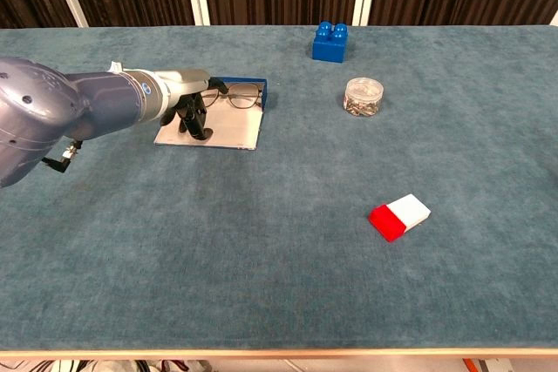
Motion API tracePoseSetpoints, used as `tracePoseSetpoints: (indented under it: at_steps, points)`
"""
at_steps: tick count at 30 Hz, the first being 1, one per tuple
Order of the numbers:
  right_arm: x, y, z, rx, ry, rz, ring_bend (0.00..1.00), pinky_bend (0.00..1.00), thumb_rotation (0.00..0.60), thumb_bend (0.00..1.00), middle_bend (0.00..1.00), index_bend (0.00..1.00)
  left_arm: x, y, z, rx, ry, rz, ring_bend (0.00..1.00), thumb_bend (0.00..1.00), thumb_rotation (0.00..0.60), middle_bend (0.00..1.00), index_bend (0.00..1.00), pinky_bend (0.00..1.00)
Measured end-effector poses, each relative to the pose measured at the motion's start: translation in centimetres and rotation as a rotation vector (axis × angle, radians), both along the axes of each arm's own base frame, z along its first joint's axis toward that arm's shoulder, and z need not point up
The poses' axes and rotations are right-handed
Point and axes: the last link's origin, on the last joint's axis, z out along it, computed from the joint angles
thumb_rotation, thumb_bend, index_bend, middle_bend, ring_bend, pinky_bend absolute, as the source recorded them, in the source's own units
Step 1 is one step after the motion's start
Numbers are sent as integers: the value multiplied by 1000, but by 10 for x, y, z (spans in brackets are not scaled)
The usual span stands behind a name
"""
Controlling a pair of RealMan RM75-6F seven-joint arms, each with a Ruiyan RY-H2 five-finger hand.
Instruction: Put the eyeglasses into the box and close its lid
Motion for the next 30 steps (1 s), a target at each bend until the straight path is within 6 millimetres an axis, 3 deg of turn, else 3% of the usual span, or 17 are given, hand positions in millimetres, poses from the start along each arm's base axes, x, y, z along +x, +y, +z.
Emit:
tracePoseSetpoints:
  at_steps: [14,23,25,27,30]
  points:
    - [0,0,0,-5,-2,-5,0,173,600,0,0,0,4,1,-1,-10,17,-5,609,431,600,645,0,777]
    - [0,0,0,-10,-5,-6,0,173,600,0,0,0,14,-9,12,11,4,-48,590,425,600,629,0,760]
    - [1,0,0,-9,-4,-5,0,173,600,0,0,0,15,-15,18,16,5,-64,529,386,600,598,12,679]
    - [1,0,1,-10,-6,-5,0,173,600,0,0,0,16,-22,24,22,8,-81,424,317,600,534,33,515]
    - [1,-1,1,-11,-11,-8,0,173,600,0,0,0,15,-33,35,35,24,-116,218,233,600,354,50,261]
